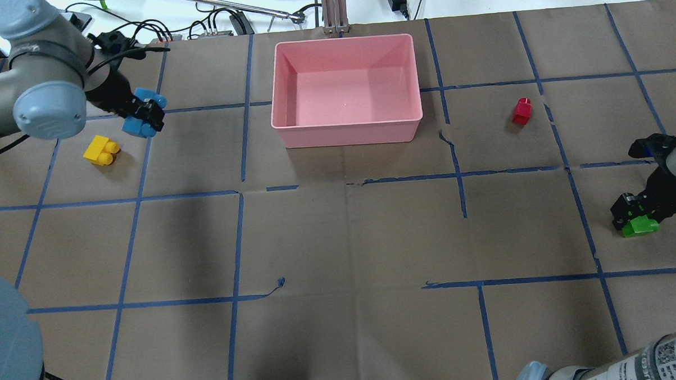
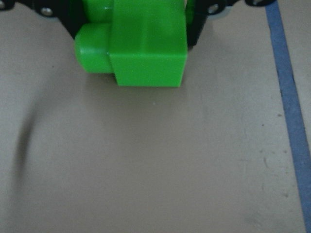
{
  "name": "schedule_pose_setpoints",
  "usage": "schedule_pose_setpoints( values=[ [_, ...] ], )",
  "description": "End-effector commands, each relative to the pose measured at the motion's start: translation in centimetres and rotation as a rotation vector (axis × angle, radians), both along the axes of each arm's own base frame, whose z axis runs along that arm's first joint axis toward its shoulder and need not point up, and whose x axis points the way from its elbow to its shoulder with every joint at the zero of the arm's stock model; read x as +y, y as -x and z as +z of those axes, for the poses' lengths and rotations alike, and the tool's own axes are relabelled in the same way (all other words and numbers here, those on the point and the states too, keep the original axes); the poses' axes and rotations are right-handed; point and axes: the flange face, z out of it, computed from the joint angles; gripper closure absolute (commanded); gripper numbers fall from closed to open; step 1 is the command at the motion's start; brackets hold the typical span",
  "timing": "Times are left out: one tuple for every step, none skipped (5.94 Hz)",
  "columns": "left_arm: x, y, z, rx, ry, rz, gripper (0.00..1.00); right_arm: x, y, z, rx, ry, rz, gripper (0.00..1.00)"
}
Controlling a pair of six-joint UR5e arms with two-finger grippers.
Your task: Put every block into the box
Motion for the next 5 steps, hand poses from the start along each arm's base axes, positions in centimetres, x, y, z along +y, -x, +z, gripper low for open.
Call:
schedule_pose_setpoints(
  values=[
    [-6.0, 13.6, 0.1, 0.012, 0.039, -0.122, 1.0, -0.4, 0.2, 0.8, 0.009, 0.019, 0.0, 0.56],
    [-6.7, 20.2, -0.4, 0.012, 0.052, -0.211, 1.0, -1.1, 0.8, 1.9, 0.025, 0.039, 0.0, 0.56],
    [-6.8, 23.6, -2.8, 0.013, 0.04, -0.253, 1.0, -4.2, 2.3, 6.1, 0.074, 0.119, 0.013, 0.56],
    [-6.9, 24.3, -3.2, 0.024, 0.053, -0.263, 1.0, -7.1, 2.1, 9.9, 0.049, 0.152, 0.039, 0.56],
    [-6.3, 25.3, -3.6, 0.012, 0.035, -0.276, 0.1, -10.4, 0.2, 14.4, 0.054, 0.167, 0.091, 0.56]
  ],
)
